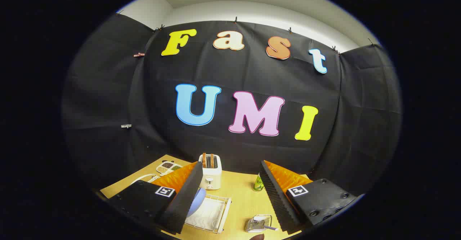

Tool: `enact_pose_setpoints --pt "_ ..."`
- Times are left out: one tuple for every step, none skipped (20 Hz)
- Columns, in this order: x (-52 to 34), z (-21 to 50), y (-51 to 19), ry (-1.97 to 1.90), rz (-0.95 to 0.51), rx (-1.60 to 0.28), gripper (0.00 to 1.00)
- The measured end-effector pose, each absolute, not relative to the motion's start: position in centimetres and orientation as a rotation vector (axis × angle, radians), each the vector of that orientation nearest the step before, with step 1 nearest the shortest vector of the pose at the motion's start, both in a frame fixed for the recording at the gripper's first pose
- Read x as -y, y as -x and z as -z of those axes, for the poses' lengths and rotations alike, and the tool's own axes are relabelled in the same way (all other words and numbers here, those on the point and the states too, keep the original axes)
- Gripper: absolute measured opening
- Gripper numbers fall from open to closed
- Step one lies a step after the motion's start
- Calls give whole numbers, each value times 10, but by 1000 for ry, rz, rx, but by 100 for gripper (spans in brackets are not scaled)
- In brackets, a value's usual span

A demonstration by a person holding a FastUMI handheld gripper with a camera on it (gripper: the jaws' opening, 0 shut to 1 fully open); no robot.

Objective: Take the plate from the dish rack, then take the spoon from the basket and place it into the plate.

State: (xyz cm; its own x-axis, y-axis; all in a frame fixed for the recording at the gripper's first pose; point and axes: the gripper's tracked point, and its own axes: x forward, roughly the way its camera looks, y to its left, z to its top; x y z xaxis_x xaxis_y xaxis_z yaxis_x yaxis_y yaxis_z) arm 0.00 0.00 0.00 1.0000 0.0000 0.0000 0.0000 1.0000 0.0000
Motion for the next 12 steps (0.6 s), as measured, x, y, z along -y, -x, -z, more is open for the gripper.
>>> enact_pose_setpoints --pt "0 3 0 -3 -2 -7 97" --pt "-1 3 -1 -8 -5 -11 97" --pt "-2 4 -2 -12 -6 -16 97" --pt "-1 6 -2 -14 -8 -19 97" --pt "-1 7 -3 -13 -7 -22 97" --pt "-1 7 -4 -11 -5 -22 97" --pt "-1 8 -5 -12 -5 -22 97" --pt "-3 9 -6 -16 -8 -25 97" --pt "-5 11 -8 -22 -13 -32 97" --pt "-7 12 -9 -29 -18 -39 97" --pt "-9 15 -10 -35 -21 -43 97" --pt "-9 16 -11 -38 -22 -47 97"
